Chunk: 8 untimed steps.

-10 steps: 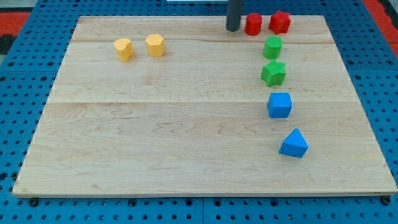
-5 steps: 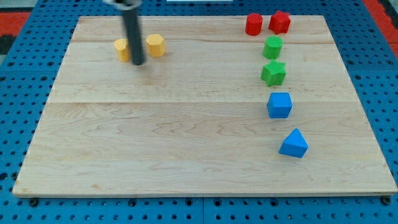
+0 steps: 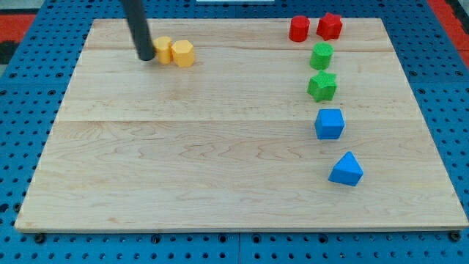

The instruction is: Push the yellow hexagon into the red circle

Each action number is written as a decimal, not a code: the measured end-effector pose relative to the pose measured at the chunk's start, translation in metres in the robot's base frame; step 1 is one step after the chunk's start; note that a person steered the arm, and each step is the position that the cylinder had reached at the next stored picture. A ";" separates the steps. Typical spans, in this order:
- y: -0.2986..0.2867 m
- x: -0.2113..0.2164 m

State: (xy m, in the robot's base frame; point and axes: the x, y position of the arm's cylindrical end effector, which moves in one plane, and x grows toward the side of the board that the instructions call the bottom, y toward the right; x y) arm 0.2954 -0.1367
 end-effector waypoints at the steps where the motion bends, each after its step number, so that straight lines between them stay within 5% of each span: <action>1: 0.092 -0.001; 3: 0.163 0.018; 5: 0.272 -0.029; 6: 0.272 -0.004; 8: 0.106 0.008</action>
